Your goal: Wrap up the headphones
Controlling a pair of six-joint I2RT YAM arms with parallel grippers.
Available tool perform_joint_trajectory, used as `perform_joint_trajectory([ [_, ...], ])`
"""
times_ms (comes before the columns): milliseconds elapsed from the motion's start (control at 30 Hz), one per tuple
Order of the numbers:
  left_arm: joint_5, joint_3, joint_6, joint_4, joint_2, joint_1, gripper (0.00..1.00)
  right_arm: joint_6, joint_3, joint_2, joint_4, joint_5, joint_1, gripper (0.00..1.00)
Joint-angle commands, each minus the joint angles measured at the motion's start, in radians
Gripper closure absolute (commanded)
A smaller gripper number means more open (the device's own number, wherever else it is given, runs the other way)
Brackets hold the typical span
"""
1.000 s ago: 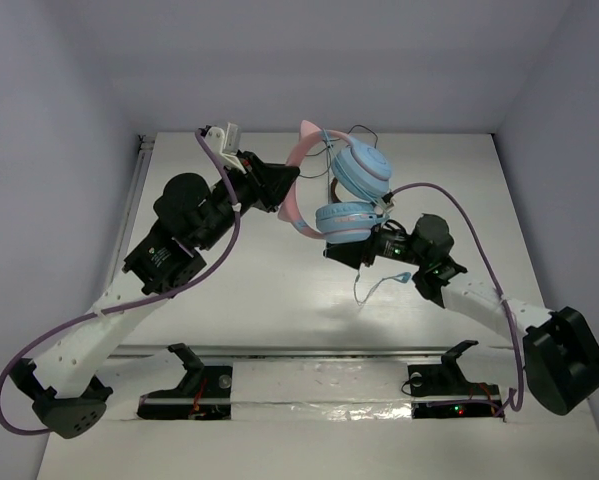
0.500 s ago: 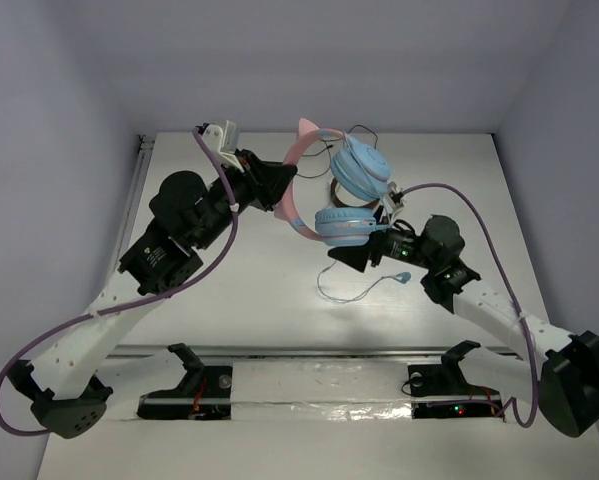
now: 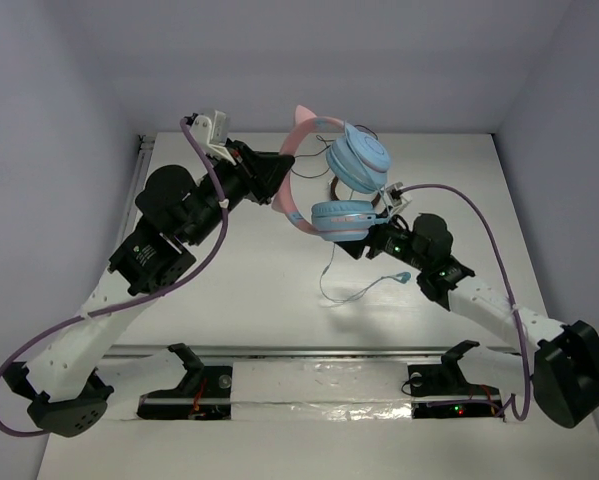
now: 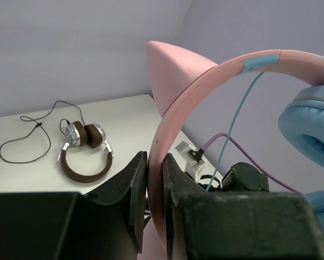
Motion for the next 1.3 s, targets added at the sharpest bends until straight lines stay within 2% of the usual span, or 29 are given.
perform_joint_trajectory([
  [0, 0.005, 0.049, -0.021, 0.09, -0.007, -0.003, 1.0, -0.021, 0.001, 0.03, 0.025, 0.093, 0.004, 0.28],
  [67, -0.012, 0.048, -0.016, 0.088, -0.01, -0.003, 1.0, -0.012, 0.013, 0.088, 0.04, 0.131, 0.004, 0.2],
  [133, -0.012, 0.055, -0.015, 0.085, -0.01, -0.003, 1.0, -0.008, 0.02, 0.124, 0.071, 0.118, 0.004, 0.18],
  [233, -0.016, 0.069, -0.009, 0.082, -0.006, -0.003, 1.0, 0.004, 0.037, 0.208, 0.123, 0.055, 0.015, 0.18],
  [433, -0.026, 0.095, 0.002, 0.082, 0.005, -0.003, 1.0, 0.068, -0.031, 0.298, 0.283, 0.084, 0.076, 0.24],
  [600, -0.012, 0.1, -0.007, 0.085, 0.011, -0.003, 1.0, 0.061, -0.018, 0.401, 0.379, 0.142, 0.076, 0.26],
  [633, -0.018, 0.101, -0.007, 0.086, 0.01, -0.003, 1.0, 0.064, -0.012, 0.439, 0.4, 0.16, 0.076, 0.32],
  [667, -0.018, 0.105, -0.007, 0.086, 0.013, -0.003, 1.0, 0.064, -0.01, 0.455, 0.417, 0.162, 0.076, 0.32],
  [700, -0.018, 0.108, -0.006, 0.085, 0.014, -0.003, 1.0, 0.079, -0.007, 0.467, 0.427, 0.161, 0.076, 0.38],
  [767, -0.027, 0.115, -0.001, 0.082, 0.018, -0.003, 1.0, 0.103, -0.027, 0.486, 0.485, 0.132, 0.085, 0.42],
  [800, -0.038, 0.118, 0.002, 0.082, 0.019, -0.003, 1.0, 0.117, -0.038, 0.481, 0.493, 0.134, 0.102, 0.52],
  [867, -0.085, 0.117, 0.014, 0.082, 0.018, -0.003, 1.0, 0.125, -0.07, 0.46, 0.491, 0.162, 0.127, 0.58],
  [900, -0.113, 0.117, 0.017, 0.082, 0.018, -0.003, 1.0, 0.139, -0.076, 0.441, 0.485, 0.171, 0.153, 0.7],
  [933, -0.177, 0.109, 0.016, 0.059, 0.016, -0.003, 1.0, 0.146, -0.079, 0.434, 0.476, 0.177, 0.164, 0.79],
  [1000, -0.243, 0.105, 0.028, 0.059, 0.013, -0.003, 1.0, 0.157, -0.084, 0.397, 0.418, 0.194, 0.191, 0.96],
  [1033, -0.304, 0.097, 0.036, 0.059, 0.007, -0.003, 1.0, 0.154, -0.09, 0.38, 0.396, 0.203, 0.222, 1.0],
  [1267, -0.498, -0.012, 0.042, 0.116, -0.024, -0.003, 1.0, 0.119, -0.065, 0.234, 0.081, 0.329, 0.373, 1.0],
])
